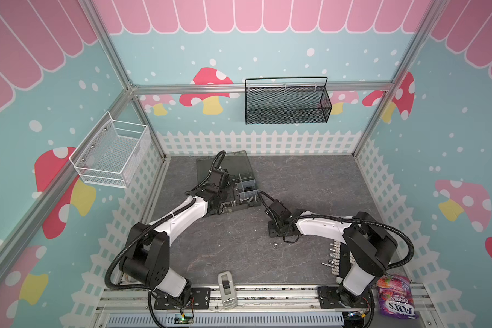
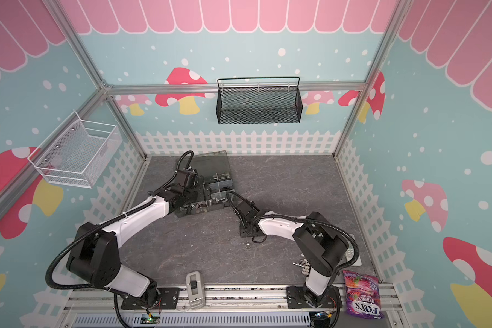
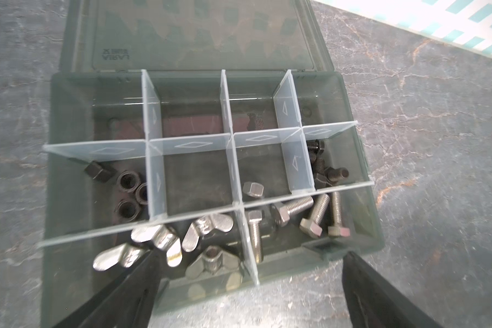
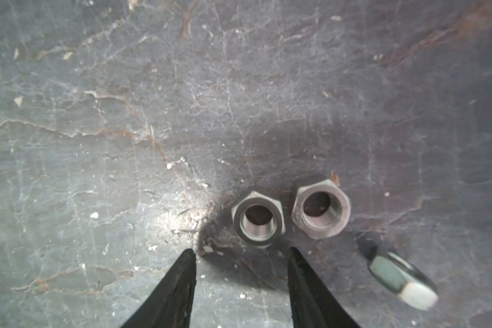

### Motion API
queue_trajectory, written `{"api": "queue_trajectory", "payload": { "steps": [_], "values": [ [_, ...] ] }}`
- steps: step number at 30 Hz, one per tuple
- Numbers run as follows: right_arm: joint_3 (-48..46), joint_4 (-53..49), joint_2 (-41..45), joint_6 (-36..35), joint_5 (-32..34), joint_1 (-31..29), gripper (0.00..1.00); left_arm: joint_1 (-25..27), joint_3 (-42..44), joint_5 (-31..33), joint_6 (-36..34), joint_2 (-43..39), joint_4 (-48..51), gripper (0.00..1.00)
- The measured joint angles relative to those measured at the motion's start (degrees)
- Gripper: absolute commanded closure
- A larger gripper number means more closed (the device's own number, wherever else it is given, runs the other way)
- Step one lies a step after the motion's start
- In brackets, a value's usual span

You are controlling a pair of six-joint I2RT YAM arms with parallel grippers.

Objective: Sort the screws and nuts into containers
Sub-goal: 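Drop the nut in with the left gripper while the right gripper grasps a nut, then carry the silver nut with the right gripper over the organizer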

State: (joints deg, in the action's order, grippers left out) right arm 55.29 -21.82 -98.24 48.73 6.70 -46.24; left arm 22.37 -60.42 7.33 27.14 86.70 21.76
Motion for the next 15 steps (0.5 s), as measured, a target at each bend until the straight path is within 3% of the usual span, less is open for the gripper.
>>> {"api": "queue_trajectory", "payload": {
  "steps": [15],
  "values": [
    [4.15,-0.22,-3.93,-0.7,2.84,0.0,0.49,0.22,12.35,0.61,3.85,-12.17,-1.53,0.0]
  ]
}}
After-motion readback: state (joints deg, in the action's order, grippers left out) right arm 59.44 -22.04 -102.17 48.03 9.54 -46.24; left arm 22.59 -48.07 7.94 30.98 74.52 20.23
